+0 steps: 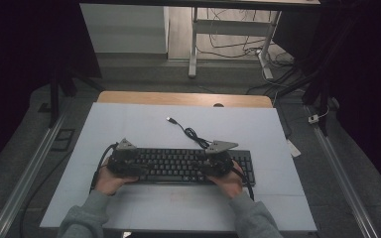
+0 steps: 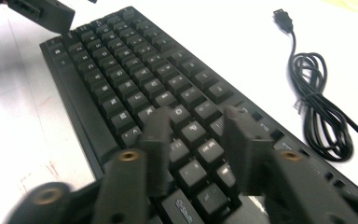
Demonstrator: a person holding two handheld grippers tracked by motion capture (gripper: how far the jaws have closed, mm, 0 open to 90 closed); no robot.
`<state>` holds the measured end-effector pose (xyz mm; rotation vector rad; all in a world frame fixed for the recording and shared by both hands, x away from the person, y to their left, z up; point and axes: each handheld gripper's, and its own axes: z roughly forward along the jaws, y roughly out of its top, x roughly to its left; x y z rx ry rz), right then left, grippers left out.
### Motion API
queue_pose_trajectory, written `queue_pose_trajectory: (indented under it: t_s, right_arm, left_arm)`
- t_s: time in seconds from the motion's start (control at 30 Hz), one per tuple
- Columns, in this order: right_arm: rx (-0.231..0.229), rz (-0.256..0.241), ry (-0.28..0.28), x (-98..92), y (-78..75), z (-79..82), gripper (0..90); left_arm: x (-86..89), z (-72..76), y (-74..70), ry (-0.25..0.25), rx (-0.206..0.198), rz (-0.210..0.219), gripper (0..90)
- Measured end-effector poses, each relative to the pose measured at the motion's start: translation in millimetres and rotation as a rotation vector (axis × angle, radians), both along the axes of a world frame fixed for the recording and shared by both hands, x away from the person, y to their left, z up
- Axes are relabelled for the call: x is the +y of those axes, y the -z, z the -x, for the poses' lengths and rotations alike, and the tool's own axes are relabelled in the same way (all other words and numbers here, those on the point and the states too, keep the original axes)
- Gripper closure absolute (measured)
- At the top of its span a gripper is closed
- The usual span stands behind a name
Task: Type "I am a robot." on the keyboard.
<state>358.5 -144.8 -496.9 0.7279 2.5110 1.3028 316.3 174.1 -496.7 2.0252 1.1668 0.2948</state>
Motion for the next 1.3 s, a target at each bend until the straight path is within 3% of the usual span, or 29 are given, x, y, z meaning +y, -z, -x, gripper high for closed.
queue_pose_trajectory:
  t_s: [0.23,0.57,0.8,1.3]
  right_arm:
    - [0.023,0.014,-0.043,13.8,1.4,-4.2,89.3]
    - [0.04,0.024,-0.039,30.6,8.4,-13.2,89.4]
    - [0.044,0.061,-0.04,41.7,15.2,-17.4,89.4]
    - [0.045,0.075,-0.024,43.5,19.3,-21.5,89.3]
  left_arm:
    - [0.3,-0.8,0.2,-0.003,0.011,0.012,18.2]
    - [-1.6,-1.4,0.8,0.009,0.024,0.007,16.2]
    - [-1.2,-1.1,0.6,0.011,0.031,0.012,16.0]
    - [-2.7,-0.9,1.7,0.022,0.032,0.0,16.2]
